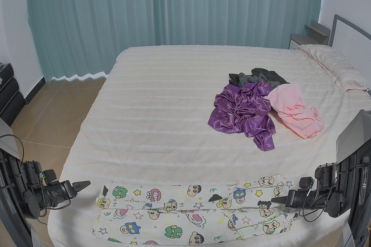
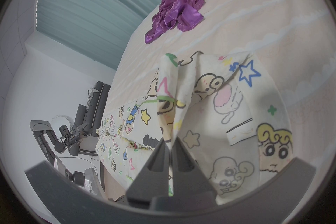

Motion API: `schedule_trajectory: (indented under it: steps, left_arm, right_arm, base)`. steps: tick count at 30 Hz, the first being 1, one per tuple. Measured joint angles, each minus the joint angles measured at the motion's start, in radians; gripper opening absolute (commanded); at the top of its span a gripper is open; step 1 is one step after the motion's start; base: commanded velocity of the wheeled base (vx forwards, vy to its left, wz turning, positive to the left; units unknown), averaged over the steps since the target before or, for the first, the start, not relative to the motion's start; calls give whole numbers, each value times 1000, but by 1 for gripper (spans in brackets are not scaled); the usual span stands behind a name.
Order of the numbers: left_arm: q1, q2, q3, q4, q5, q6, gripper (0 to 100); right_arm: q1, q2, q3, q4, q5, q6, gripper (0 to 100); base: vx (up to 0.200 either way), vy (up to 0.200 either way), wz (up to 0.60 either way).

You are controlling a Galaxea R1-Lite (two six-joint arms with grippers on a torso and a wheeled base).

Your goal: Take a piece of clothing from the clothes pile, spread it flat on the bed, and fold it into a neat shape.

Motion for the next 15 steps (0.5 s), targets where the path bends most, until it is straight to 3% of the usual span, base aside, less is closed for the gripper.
schedule_trajectory:
  steps: [7, 14, 15]
  left_arm:
    - [-22, -4, 0, 1, 1, 3, 100]
    - [-66, -2, 0, 2, 30, 4, 100]
    - [-78, -1, 0, 1, 51, 4, 100]
  right_arm:
    - [-33, -36, 2, 88, -3, -19, 0]
    - [-31, -72, 2, 217, -9, -124, 0]
    - [-30, -74, 2, 218, -17, -128, 100]
  base:
    - [0, 0, 0]
    - [0, 0, 0]
    - [0, 0, 0]
